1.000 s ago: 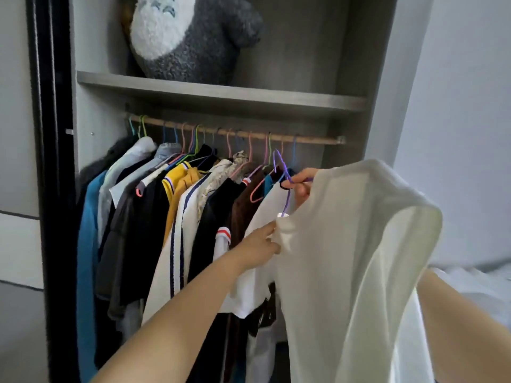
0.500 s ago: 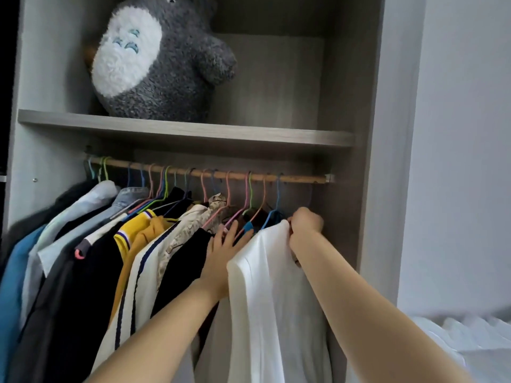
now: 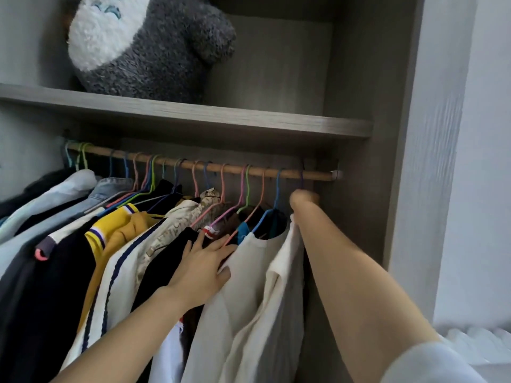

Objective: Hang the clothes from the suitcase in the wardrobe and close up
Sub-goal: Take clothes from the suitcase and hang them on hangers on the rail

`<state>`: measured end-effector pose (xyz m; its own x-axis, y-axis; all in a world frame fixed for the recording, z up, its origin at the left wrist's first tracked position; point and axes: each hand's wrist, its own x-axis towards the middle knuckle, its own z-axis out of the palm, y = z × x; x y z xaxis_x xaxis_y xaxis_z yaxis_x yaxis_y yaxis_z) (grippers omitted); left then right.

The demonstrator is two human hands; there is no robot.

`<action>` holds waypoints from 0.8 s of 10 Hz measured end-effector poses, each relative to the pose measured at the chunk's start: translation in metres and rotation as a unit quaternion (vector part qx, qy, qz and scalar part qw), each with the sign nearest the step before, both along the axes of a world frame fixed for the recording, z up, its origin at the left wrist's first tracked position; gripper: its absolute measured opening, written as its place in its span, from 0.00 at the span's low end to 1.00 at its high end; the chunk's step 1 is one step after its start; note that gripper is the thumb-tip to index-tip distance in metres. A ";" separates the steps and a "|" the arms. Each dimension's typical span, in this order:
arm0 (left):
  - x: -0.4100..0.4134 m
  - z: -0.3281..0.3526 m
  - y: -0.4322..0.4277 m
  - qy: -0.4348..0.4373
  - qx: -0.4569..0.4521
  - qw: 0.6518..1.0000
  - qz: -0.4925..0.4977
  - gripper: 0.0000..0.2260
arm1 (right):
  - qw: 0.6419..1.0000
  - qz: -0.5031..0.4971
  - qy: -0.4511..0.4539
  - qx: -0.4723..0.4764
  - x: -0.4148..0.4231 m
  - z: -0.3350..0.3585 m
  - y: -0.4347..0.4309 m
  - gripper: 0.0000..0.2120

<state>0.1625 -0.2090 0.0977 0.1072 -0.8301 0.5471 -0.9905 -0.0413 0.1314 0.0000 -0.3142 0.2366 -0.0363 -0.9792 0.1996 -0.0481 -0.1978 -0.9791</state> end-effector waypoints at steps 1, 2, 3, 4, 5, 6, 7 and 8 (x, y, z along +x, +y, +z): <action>-0.001 0.001 0.001 -0.006 -0.008 1.000 -0.007 0.24 | 0.998 -0.018 0.062 0.013 0.000 -0.021 -0.025 0.20; -0.004 -0.003 -0.004 -0.017 0.003 1.000 -0.004 0.24 | 0.988 -0.085 0.128 0.009 -0.001 -0.028 -0.029 0.22; -0.006 -0.006 -0.005 -0.024 0.002 1.000 -0.003 0.24 | 0.979 -0.106 0.176 0.001 -0.004 -0.029 -0.029 0.22; -0.010 -0.010 0.000 -0.030 0.003 0.999 -0.017 0.29 | 0.961 -0.102 0.255 -0.029 -0.002 -0.030 -0.024 0.19; -0.012 -0.019 0.012 -0.007 -0.020 0.998 -0.056 0.34 | 0.950 -0.071 0.299 -0.057 0.005 -0.032 -0.017 0.16; -0.006 -0.030 0.030 -0.008 -0.072 0.994 -0.077 0.30 | 0.912 -0.132 0.369 -0.123 0.014 -0.028 -0.002 0.18; 0.008 -0.042 0.054 -0.004 -0.165 0.985 -0.056 0.24 | 0.873 -0.142 0.405 -0.233 0.035 -0.029 0.023 0.19; 0.029 -0.058 0.090 0.026 -0.200 0.979 0.002 0.22 | 0.870 -0.066 0.363 -0.326 0.071 -0.043 0.055 0.14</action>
<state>0.1916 -0.1190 0.0396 0.1459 -0.5496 0.8226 -0.9820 0.0202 0.1877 0.0710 -0.2592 0.1932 0.2281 -0.6455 0.7289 -0.6722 -0.6460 -0.3618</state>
